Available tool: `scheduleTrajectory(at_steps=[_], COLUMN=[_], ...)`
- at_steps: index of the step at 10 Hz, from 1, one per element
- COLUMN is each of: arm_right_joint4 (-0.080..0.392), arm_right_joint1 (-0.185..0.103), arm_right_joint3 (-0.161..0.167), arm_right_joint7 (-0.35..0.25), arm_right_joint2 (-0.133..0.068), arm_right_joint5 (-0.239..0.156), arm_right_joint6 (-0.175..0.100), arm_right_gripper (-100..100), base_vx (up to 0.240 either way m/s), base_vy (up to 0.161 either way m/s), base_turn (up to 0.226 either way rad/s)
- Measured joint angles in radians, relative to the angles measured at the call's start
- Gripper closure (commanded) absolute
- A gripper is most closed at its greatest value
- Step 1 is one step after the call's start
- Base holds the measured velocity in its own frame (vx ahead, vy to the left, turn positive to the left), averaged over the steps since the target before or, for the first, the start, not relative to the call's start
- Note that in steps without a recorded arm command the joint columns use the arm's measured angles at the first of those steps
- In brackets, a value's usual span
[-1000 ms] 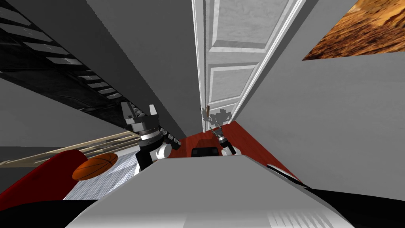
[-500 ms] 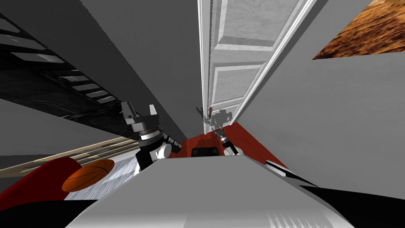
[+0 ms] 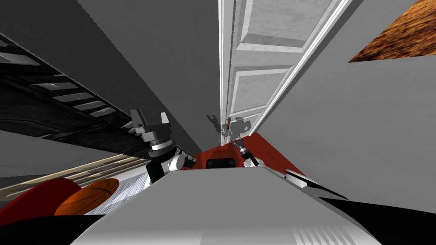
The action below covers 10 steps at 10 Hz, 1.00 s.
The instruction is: Pull the door open
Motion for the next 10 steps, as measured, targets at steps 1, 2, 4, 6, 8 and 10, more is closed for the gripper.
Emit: scheduleTrajectory(at_steps=[1, 2, 4, 6, 8, 10], arm_right_joint4=[0.022, 0.039, 0.080, 0.121, 0.141, 0.150], arm_right_joint1=[-0.011, -0.017, -0.034, -0.056, -0.068, -0.071], arm_right_joint3=[0.013, 0.027, 0.051, 0.077, 0.090, 0.070], arm_right_joint7=[-0.019, -0.039, -0.075, -0.113, -0.133, -0.128], arm_right_joint2=[-0.005, -0.016, -0.028, -0.040, -0.047, -0.034], arm_right_joint5=[-0.013, -0.027, -0.048, -0.076, -0.089, -0.090], arm_right_joint6=[-0.006, -0.012, -0.024, -0.032, -0.035, -0.023], arm_right_gripper=[-100, -100, -100, -100, -100, -100], base_vx=[0.121, 0.119, 0.138, 0.142, 0.109, 0.218], base_vy=[0.051, 0.038, 0.061, 0.049, 0.016, 0.010], base_turn=[-0.012, -0.010, -0.010, -0.013, 0.090, 0.098])
